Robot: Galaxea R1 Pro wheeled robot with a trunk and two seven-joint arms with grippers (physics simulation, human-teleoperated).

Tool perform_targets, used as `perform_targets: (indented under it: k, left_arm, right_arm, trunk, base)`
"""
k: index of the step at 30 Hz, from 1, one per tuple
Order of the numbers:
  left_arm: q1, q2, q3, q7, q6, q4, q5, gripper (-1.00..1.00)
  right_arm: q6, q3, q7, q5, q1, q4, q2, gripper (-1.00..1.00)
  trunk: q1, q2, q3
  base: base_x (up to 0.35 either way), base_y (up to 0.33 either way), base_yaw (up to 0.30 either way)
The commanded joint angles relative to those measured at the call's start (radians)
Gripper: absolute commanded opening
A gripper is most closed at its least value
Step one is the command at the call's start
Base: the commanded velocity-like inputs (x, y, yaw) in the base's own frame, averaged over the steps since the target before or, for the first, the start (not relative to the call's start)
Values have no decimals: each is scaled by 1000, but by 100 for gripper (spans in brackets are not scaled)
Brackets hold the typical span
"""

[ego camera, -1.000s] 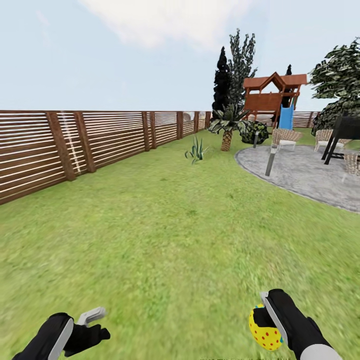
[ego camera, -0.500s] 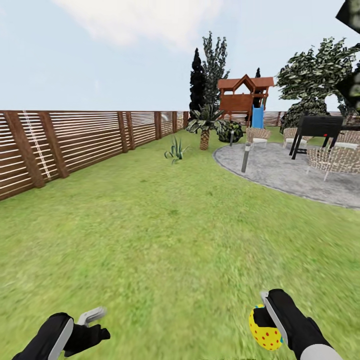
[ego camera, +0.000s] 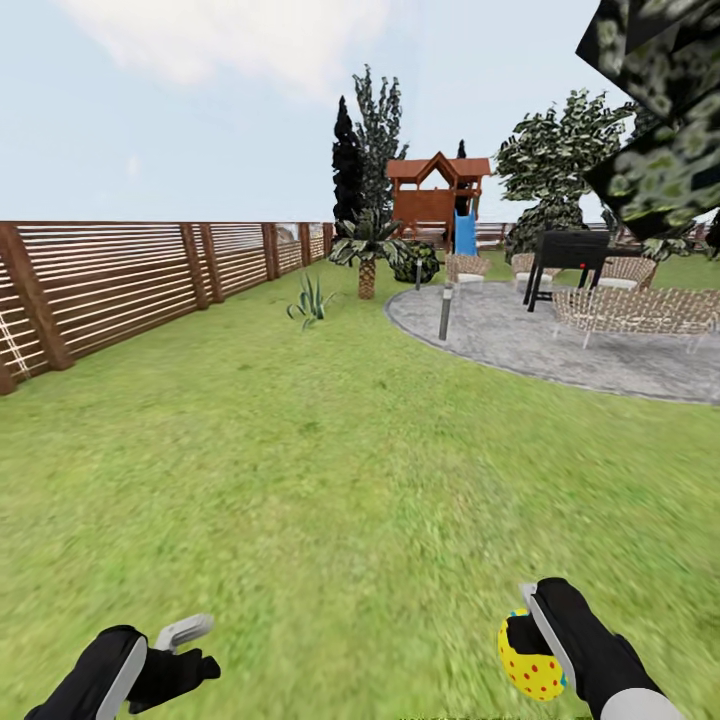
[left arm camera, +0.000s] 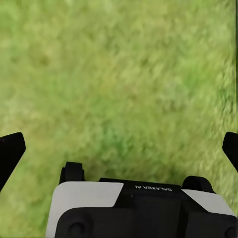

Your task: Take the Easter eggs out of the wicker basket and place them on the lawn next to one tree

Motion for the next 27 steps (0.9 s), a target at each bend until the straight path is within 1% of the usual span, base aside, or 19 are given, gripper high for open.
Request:
perform_targets:
  k: [1, 27]
  left_arm:
    - [0, 0, 3, -5, 5, -1, -2, 100]
    - [0, 0, 3, -5, 5, -1, -2, 100]
  right_arm:
    - [4, 0, -1, 2, -1, -1, 0, -100]
    - [4, 0, -1, 2, -1, -1, 1, -100]
  trunk:
    - [0, -1, -1]
    - [0, -1, -1]
  base:
    - [0, 0, -288]
    - [0, 0, -288]
